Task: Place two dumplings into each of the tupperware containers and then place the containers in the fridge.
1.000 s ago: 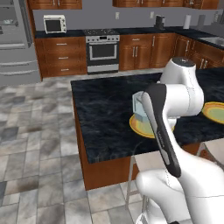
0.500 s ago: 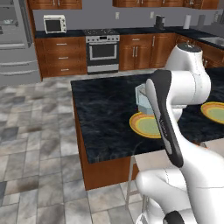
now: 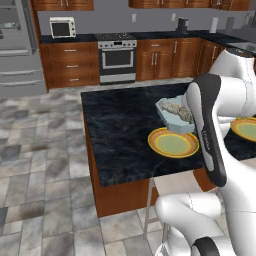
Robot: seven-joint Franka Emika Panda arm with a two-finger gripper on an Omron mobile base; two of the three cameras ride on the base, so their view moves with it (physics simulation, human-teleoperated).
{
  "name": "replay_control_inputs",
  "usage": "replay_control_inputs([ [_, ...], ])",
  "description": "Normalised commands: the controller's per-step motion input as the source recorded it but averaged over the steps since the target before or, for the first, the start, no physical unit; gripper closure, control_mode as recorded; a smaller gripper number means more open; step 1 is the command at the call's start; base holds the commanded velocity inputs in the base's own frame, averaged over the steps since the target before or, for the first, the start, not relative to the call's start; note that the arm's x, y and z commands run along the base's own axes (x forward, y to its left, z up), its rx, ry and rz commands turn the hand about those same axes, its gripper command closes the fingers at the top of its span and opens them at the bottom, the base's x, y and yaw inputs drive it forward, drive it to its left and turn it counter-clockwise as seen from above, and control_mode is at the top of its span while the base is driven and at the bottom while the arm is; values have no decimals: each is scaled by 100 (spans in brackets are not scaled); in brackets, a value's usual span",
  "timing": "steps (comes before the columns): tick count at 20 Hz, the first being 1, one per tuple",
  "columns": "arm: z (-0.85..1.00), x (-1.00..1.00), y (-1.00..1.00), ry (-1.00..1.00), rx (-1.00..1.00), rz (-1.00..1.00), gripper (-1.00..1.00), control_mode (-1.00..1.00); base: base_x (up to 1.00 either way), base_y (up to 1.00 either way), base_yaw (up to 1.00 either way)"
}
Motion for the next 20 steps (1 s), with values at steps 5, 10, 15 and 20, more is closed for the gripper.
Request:
replay_control_inputs([
  [5, 0, -48, 3, -2, 0, 4, 100, -100, 0, 0, 0],
  [10, 0, -13, 0, 0, 0, 1, 100, -100, 0, 0, 0],
  [15, 0, -9, 0, 0, 0, 0, 100, 100, -12, 0, 0],
  [20, 0, 0, 0, 0, 0, 0, 100, 100, -97, 52, 0],
])
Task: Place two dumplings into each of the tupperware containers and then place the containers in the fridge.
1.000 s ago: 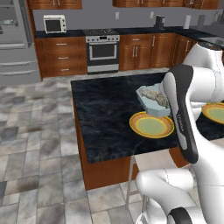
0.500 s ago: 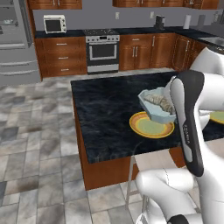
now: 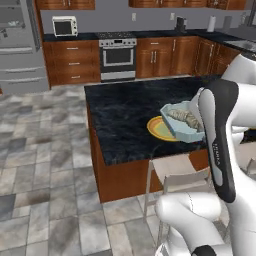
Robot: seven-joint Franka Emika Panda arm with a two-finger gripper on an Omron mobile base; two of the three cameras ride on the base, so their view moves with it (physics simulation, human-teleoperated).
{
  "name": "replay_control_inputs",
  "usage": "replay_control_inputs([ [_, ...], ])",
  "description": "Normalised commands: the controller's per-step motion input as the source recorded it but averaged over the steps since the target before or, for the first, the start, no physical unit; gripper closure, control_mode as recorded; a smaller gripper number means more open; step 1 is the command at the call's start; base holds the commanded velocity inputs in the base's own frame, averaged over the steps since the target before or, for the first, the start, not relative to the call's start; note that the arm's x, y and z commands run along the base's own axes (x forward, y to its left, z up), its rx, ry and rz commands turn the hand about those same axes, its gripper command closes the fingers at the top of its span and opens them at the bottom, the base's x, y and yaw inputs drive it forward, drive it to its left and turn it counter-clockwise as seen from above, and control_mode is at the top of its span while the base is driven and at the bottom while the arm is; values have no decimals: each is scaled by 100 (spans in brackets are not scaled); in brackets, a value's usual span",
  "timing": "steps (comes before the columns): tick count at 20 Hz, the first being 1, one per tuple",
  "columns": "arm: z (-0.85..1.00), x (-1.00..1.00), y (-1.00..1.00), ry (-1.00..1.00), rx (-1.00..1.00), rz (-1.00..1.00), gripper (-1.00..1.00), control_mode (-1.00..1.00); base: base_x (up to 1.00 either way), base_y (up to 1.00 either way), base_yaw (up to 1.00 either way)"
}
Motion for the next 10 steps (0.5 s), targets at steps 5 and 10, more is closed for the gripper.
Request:
replay_control_inputs([
  [5, 0, 0, 0, 0, 0, 0, 100, 100, -51, 100, 3],
  [10, 0, 0, 0, 0, 0, 0, 100, 100, 3, 100, 1],
])
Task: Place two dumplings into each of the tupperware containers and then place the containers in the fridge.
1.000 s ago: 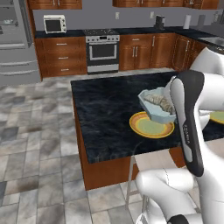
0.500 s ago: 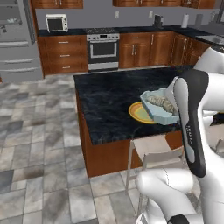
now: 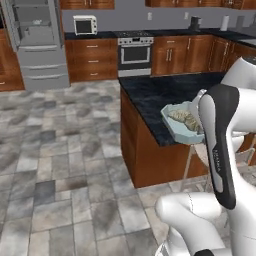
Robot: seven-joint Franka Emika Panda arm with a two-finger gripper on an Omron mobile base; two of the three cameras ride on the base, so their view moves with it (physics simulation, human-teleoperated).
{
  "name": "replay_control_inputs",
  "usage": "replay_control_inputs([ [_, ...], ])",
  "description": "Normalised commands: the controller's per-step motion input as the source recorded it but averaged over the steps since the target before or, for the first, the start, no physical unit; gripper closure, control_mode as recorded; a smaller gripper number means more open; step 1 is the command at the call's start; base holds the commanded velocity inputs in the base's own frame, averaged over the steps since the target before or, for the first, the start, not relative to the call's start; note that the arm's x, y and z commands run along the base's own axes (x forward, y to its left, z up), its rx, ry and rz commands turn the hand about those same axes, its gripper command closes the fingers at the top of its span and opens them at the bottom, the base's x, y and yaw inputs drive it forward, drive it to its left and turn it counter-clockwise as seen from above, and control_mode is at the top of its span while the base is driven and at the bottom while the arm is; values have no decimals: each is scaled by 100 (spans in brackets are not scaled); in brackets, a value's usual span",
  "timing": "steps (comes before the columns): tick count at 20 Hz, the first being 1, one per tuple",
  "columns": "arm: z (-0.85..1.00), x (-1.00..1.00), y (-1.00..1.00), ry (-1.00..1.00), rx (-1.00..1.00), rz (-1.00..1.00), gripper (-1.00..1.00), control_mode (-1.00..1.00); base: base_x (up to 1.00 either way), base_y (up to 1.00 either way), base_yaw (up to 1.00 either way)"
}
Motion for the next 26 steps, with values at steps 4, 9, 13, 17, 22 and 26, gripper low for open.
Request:
replay_control_inputs([
  [4, 0, 0, 0, 0, 0, 0, 100, 100, 42, 100, 0],
  [9, 0, 0, 0, 0, 0, 0, 100, 100, 63, 100, 0],
  [13, 0, 0, 0, 0, 0, 0, 100, 100, 46, 100, 0],
  [17, 0, 0, 0, 0, 0, 0, 100, 100, 48, 100, 0],
  [22, 0, 0, 0, 0, 0, 0, 100, 100, 80, 100, 0],
  [26, 0, 0, 0, 0, 0, 0, 100, 100, 100, 62, -2],
])
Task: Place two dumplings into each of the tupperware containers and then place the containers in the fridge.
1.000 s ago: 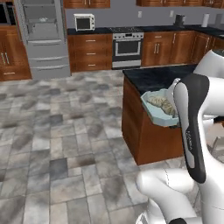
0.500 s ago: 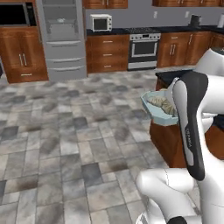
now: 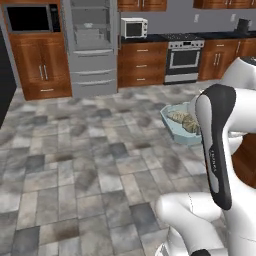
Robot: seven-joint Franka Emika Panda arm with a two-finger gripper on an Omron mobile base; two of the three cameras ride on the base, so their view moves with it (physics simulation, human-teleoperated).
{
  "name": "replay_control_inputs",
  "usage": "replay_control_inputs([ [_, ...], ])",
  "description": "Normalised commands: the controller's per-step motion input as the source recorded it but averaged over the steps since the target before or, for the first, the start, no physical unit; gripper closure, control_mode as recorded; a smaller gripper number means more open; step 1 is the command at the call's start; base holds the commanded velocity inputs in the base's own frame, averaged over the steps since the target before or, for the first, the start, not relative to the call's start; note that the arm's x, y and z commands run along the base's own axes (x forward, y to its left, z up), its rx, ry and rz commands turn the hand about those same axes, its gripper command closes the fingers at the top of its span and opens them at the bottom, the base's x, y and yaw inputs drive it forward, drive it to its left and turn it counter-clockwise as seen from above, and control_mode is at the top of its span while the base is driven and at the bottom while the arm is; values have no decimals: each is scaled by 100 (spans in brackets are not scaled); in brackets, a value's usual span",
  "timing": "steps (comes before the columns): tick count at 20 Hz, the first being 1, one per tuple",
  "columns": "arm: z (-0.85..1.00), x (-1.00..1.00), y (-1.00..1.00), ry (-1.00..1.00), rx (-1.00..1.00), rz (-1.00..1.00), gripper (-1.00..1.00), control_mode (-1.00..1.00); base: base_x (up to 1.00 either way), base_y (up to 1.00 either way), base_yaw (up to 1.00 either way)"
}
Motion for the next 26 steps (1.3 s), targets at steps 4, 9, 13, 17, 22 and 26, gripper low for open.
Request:
replay_control_inputs([
  [4, 0, 0, 0, 0, 0, 0, 100, 100, 100, 0, -5],
  [9, 0, 0, 0, 0, 0, 0, 100, 100, 100, 0, -5],
  [13, 0, 0, 0, 0, 0, 0, 100, 100, 100, 0, -2],
  [17, 0, 0, 0, 0, 0, 0, 100, 100, 100, 1, 0],
  [22, 0, 0, 0, 0, 0, 0, 100, 100, 100, 0, 0],
  [26, 0, 0, 0, 0, 0, 0, 100, 100, 100, 0, 0],
])
